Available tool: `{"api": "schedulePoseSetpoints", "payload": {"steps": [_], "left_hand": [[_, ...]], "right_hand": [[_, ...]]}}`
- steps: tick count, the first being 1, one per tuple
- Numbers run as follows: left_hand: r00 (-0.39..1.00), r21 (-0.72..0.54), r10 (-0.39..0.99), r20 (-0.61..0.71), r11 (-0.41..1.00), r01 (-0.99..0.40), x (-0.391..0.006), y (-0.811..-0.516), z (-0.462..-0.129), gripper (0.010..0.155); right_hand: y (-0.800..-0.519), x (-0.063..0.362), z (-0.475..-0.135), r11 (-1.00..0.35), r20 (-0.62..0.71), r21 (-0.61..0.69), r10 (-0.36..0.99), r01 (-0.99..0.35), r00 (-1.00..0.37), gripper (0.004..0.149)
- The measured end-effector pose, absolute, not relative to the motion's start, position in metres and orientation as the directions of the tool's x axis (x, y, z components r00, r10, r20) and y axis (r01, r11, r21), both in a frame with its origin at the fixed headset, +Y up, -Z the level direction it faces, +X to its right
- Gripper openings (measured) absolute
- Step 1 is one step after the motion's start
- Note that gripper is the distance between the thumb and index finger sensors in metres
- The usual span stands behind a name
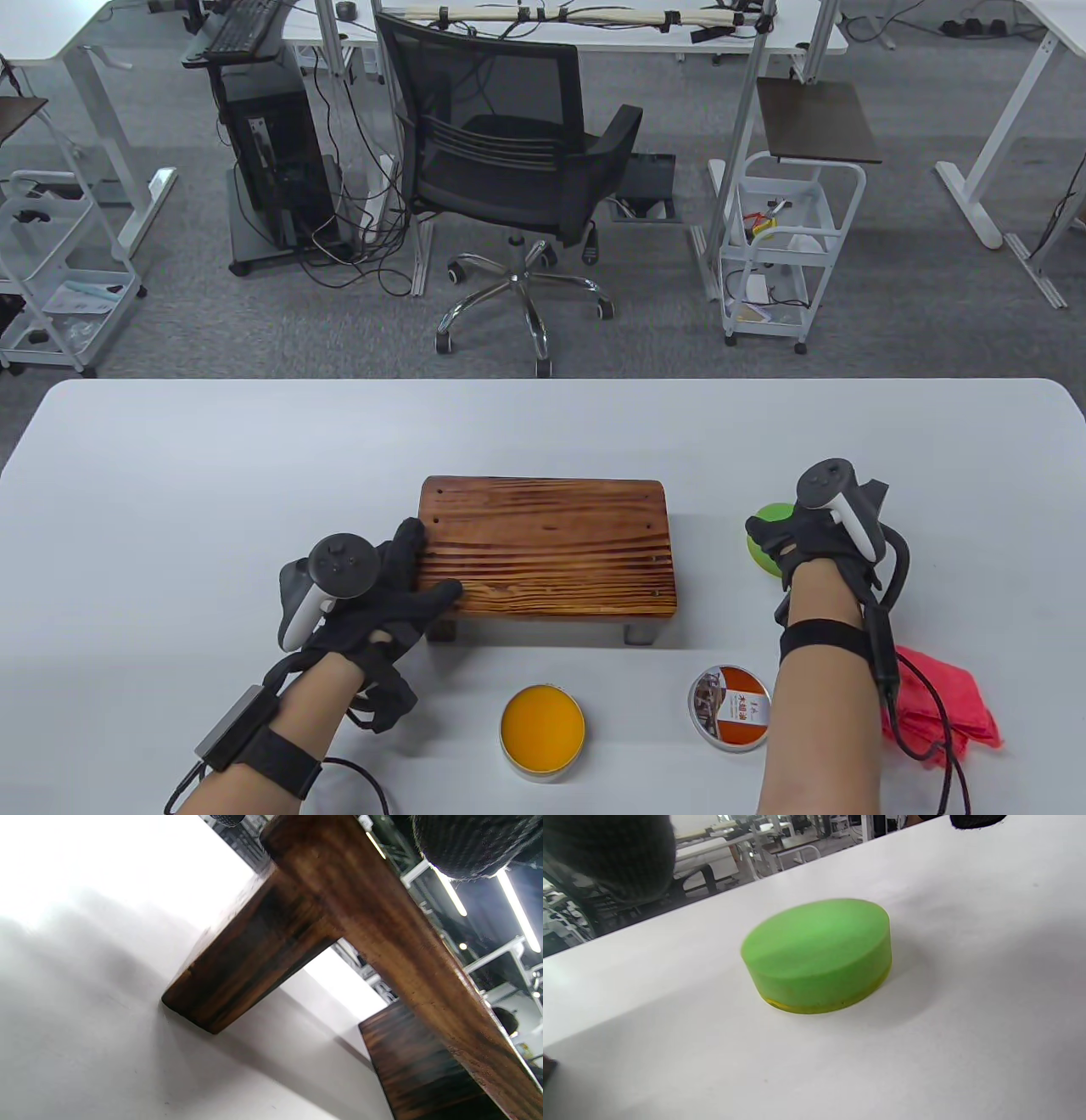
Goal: Dip and apply wood wax on stool
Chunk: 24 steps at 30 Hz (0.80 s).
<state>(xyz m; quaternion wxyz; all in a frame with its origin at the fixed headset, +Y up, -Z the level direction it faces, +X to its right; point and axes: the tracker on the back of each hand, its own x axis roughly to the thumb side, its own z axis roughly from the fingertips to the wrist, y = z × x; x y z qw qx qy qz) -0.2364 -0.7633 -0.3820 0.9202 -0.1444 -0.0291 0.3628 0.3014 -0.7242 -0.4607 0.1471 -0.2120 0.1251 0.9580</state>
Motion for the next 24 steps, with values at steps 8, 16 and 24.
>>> {"api": "schedulePoseSetpoints", "payload": {"steps": [8,16,24], "left_hand": [[0.760,-0.255,0.650,-0.007,0.734,-0.630,-0.243,-0.739,-0.355,0.108],[0.787,-0.237,0.614,0.070,0.776,-0.584,-0.252,-0.728,-0.313,0.107],[0.794,-0.242,0.594,0.126,0.795,-0.556,-0.251,-0.740,-0.291,0.107]], "right_hand": [[-0.698,0.275,-0.426,-0.951,-0.305,0.167,0.202,-0.261,-0.931,0.107],[-0.697,0.247,-0.382,-0.956,-0.152,0.211,0.172,-0.202,-0.973,0.106],[-0.718,0.227,-0.354,-0.934,-0.049,0.315,0.160,-0.168,-0.986,0.107]]}}
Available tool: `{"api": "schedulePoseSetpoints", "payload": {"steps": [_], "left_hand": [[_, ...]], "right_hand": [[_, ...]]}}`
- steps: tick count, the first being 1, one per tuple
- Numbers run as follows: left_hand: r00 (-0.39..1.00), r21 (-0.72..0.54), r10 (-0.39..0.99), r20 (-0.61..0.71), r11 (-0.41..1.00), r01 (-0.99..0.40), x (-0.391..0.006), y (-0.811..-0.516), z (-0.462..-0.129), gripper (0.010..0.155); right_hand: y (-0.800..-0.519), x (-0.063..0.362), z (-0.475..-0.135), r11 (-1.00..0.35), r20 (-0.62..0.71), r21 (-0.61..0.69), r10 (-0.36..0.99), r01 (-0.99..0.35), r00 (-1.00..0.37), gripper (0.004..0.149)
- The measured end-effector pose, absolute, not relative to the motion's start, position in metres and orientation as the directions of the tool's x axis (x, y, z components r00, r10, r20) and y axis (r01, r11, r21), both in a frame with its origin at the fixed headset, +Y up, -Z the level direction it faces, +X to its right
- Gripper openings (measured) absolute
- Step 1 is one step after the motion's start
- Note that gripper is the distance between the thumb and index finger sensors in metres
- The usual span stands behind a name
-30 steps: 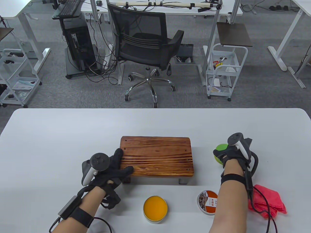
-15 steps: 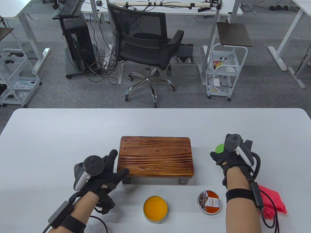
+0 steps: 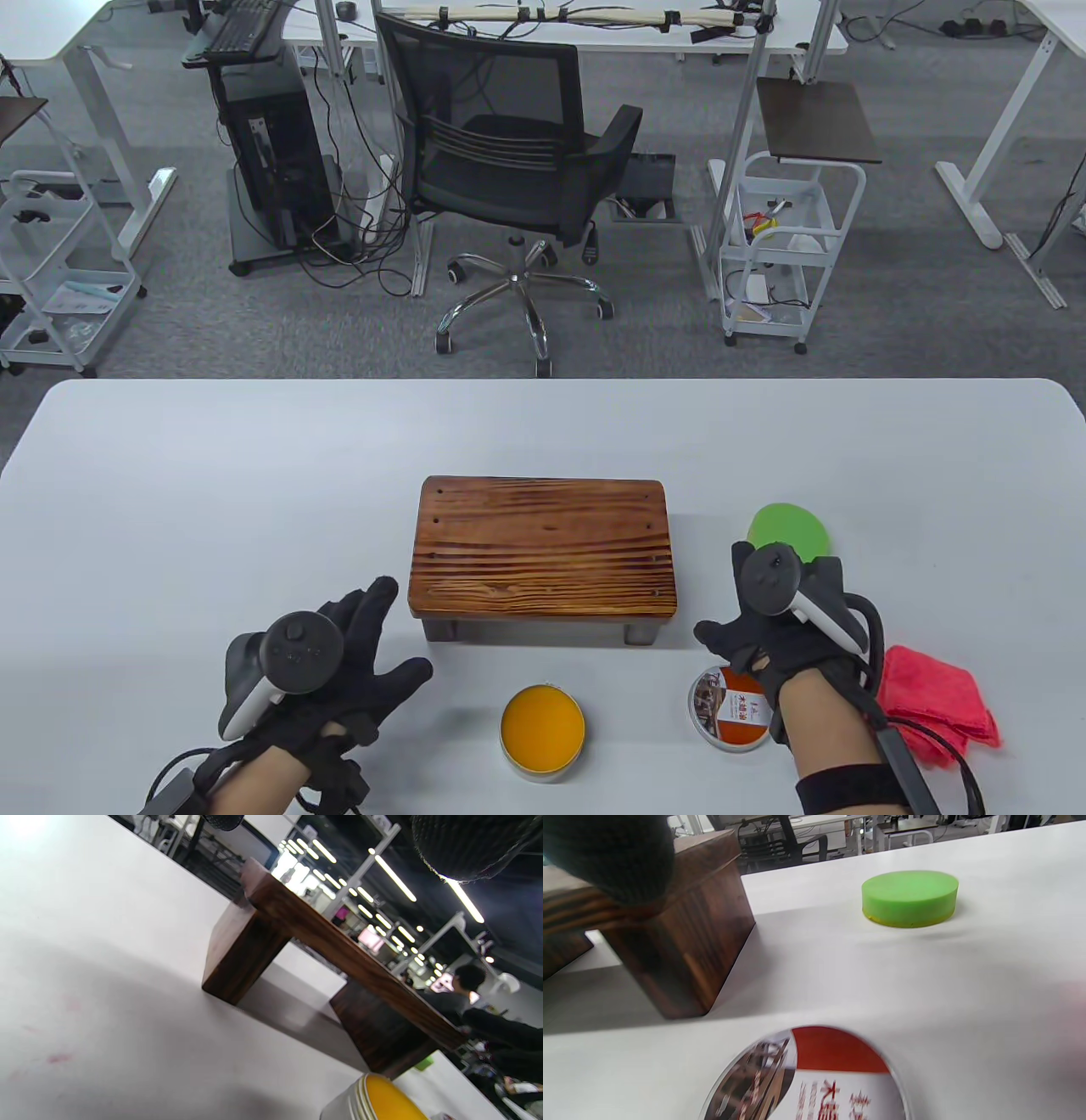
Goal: Dip and apply wood wax on stool
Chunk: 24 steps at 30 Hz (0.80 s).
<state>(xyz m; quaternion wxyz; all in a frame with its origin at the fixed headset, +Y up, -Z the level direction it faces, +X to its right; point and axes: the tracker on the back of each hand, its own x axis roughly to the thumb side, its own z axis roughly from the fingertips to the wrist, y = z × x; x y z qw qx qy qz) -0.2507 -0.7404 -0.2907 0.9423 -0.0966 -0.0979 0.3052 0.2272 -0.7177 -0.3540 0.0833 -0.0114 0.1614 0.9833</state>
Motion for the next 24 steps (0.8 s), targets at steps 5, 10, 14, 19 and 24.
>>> {"api": "schedulePoseSetpoints", "payload": {"steps": [5,10,14,19,24], "left_hand": [[0.805,-0.246,0.576,0.146,0.809,-0.534,-0.245,-0.751,-0.288,0.107],[0.806,-0.258,0.572,0.149,0.810,-0.527,-0.243,-0.758,-0.289,0.107],[0.805,-0.266,0.574,0.149,0.807,-0.527,-0.243,-0.762,-0.289,0.107],[0.805,-0.273,0.575,0.147,0.806,-0.526,-0.243,-0.764,-0.289,0.107],[0.799,-0.278,0.584,0.144,0.799,-0.534,-0.242,-0.764,-0.289,0.106]], "right_hand": [[-0.734,0.218,-0.346,-0.910,-0.033,0.388,0.149,-0.150,-0.988,0.107],[-0.760,0.214,-0.341,-0.869,-0.036,0.466,0.168,-0.165,-0.985,0.106],[-0.786,0.214,-0.337,-0.840,-0.042,0.517,0.169,-0.166,-0.985,0.103],[-0.800,0.216,-0.335,-0.818,-0.050,0.546,0.185,-0.182,-0.981,0.099],[-0.805,0.214,-0.334,-0.804,-0.051,0.567,0.182,-0.179,-0.982,0.099]]}}
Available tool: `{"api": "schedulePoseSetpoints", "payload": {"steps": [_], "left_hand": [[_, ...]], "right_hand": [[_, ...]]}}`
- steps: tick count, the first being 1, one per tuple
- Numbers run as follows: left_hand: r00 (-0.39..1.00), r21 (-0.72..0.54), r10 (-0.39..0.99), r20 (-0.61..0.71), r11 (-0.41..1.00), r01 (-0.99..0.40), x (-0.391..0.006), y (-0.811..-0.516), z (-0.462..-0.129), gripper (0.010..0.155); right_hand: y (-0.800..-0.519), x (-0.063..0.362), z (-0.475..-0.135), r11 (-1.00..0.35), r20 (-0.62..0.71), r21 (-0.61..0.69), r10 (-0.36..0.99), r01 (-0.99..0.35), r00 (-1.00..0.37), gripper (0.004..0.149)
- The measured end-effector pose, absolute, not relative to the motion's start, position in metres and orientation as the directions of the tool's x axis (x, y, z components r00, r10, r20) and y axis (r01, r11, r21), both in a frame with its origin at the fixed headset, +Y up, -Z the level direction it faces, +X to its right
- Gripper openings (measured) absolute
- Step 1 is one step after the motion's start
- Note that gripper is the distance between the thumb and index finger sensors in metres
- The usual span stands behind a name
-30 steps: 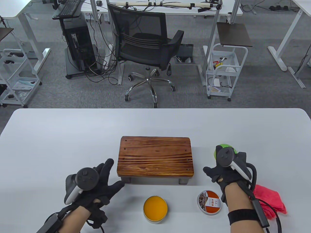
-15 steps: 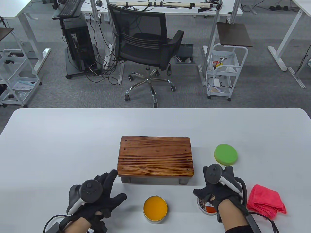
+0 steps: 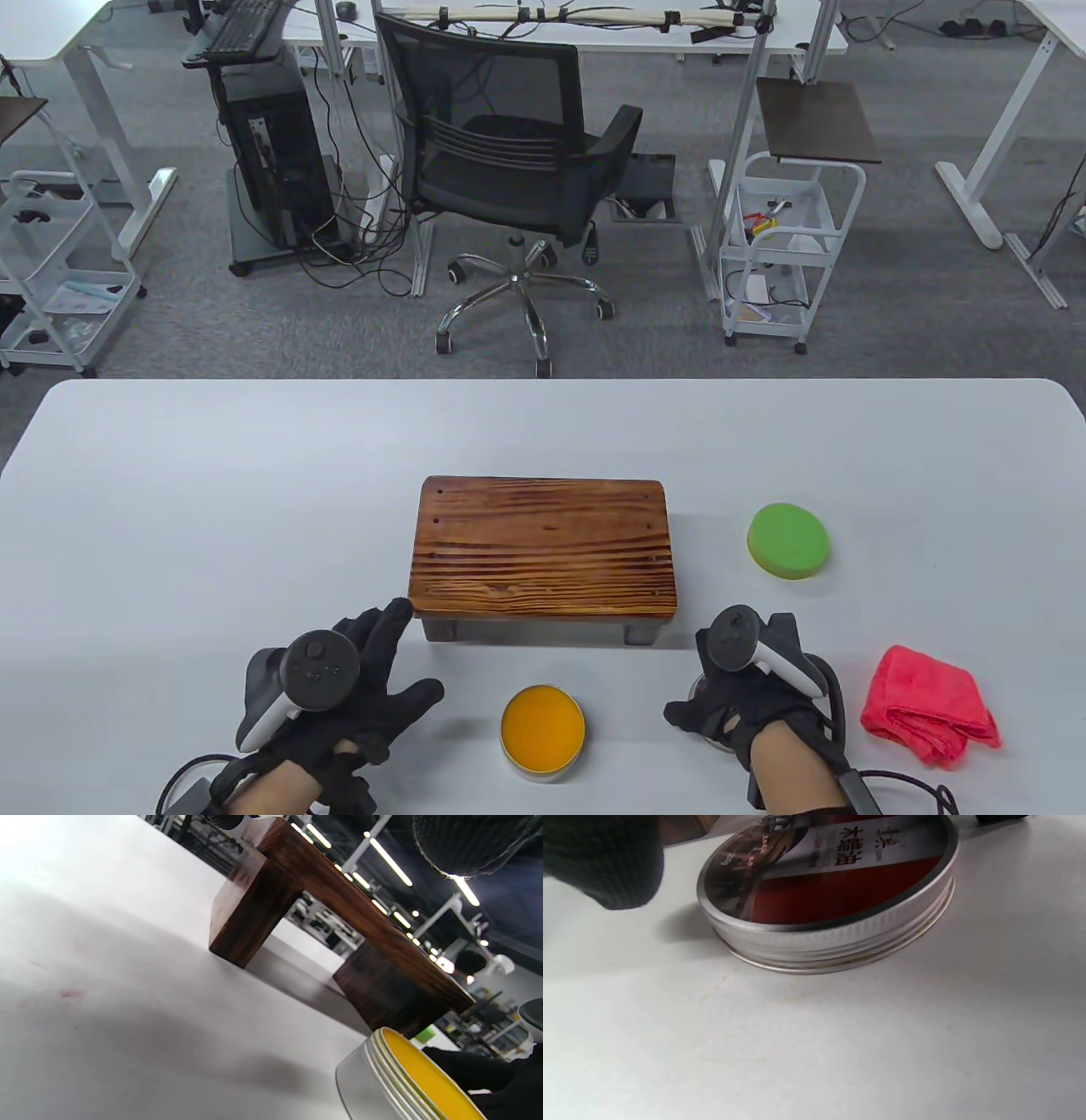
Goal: Dip and apply wood wax on stool
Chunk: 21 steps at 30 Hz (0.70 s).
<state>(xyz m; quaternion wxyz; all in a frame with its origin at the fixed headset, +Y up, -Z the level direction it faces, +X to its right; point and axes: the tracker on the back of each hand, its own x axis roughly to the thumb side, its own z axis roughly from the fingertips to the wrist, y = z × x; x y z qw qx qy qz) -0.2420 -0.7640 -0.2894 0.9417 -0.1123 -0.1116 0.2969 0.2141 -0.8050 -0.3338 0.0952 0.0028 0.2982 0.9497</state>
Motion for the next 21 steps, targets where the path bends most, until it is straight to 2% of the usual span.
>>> {"api": "schedulePoseSetpoints", "payload": {"steps": [9,21], "left_hand": [[0.802,-0.283,0.581,0.142,0.800,-0.529,-0.240,-0.765,-0.289,0.106],[0.805,-0.290,0.574,0.148,0.804,-0.520,-0.239,-0.766,-0.288,0.106]], "right_hand": [[-0.807,0.206,-0.330,-0.806,-0.040,0.580,0.121,-0.122,-0.992,0.108],[-0.804,0.204,-0.326,-0.811,-0.064,0.568,0.125,-0.139,-0.990,0.094]]}}
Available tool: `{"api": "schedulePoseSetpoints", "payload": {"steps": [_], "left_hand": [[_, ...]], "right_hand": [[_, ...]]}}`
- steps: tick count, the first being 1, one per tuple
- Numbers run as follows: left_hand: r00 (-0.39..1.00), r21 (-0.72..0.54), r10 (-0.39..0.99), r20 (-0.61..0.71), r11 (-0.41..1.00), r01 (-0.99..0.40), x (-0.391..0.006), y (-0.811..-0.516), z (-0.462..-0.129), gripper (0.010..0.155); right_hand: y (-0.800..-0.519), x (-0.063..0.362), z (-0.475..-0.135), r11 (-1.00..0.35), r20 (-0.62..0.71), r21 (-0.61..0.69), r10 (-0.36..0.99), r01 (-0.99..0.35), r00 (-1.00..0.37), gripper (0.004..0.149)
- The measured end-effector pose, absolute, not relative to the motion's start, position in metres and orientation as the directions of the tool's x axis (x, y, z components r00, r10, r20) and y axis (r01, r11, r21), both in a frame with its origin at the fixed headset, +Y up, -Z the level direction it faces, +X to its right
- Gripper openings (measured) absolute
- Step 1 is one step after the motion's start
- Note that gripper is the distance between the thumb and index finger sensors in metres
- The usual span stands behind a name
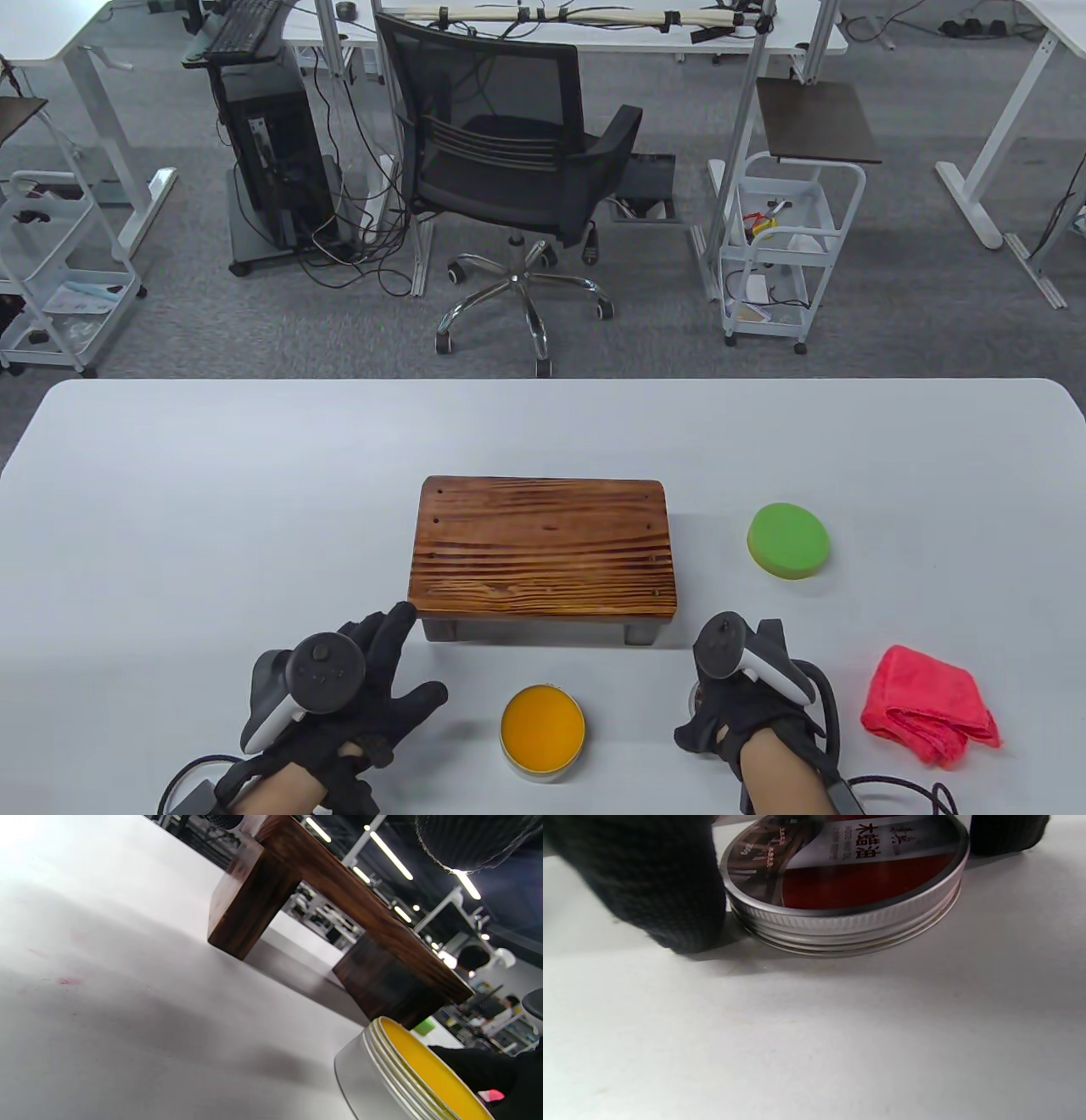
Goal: Dip and apply wood wax on stool
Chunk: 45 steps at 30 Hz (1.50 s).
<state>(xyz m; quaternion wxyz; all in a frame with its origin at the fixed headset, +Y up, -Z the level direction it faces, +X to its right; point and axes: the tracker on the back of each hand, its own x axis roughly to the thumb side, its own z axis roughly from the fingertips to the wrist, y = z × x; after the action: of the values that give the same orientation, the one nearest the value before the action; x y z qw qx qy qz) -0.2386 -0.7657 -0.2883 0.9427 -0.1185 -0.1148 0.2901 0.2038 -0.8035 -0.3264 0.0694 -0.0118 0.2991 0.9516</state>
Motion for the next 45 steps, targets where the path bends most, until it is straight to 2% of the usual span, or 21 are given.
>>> {"api": "schedulePoseSetpoints", "payload": {"steps": [10,14,21,24,28,37,40,45], "left_hand": [[0.811,-0.284,0.558,0.173,0.817,-0.502,-0.236,-0.751,-0.291,0.106],[0.812,-0.319,0.541,0.217,0.826,-0.465,-0.228,-0.741,-0.292,0.106],[0.797,-0.328,0.457,0.394,0.880,-0.343,-0.200,-0.730,-0.287,0.103],[0.798,-0.329,0.404,0.447,0.904,-0.273,-0.188,-0.736,-0.285,0.104],[0.776,-0.389,0.418,0.472,0.889,-0.242,-0.178,-0.752,-0.288,0.108],[0.772,-0.445,0.413,0.483,0.875,-0.189,-0.166,-0.789,-0.300,0.114],[0.778,-0.475,0.416,0.472,0.863,-0.173,-0.164,-0.800,-0.302,0.113],[0.767,-0.457,0.415,0.489,0.871,-0.180,-0.165,-0.813,-0.306,0.107]], "right_hand": [[-0.804,0.201,-0.327,-0.829,-0.046,0.548,0.107,-0.115,-0.993,0.091],[-0.804,0.202,-0.325,-0.855,-0.018,0.510,0.105,-0.100,-0.994,0.089],[-0.809,0.203,-0.322,-0.880,0.009,0.468,0.095,-0.080,-0.995,0.089],[-0.809,0.204,-0.322,-0.884,0.014,0.461,0.096,-0.079,-0.995,0.090],[-0.807,0.202,-0.320,-0.883,0.025,0.463,0.094,-0.071,-0.995,0.091],[-0.774,0.176,-0.297,-0.903,0.166,0.429,0.107,-0.026,-0.980,0.090],[-0.764,0.165,-0.286,-0.904,0.213,0.427,0.116,-0.014,-0.970,0.088],[-0.748,0.145,-0.273,-0.917,0.286,0.399,0.121,0.003,-0.950,0.089]]}}
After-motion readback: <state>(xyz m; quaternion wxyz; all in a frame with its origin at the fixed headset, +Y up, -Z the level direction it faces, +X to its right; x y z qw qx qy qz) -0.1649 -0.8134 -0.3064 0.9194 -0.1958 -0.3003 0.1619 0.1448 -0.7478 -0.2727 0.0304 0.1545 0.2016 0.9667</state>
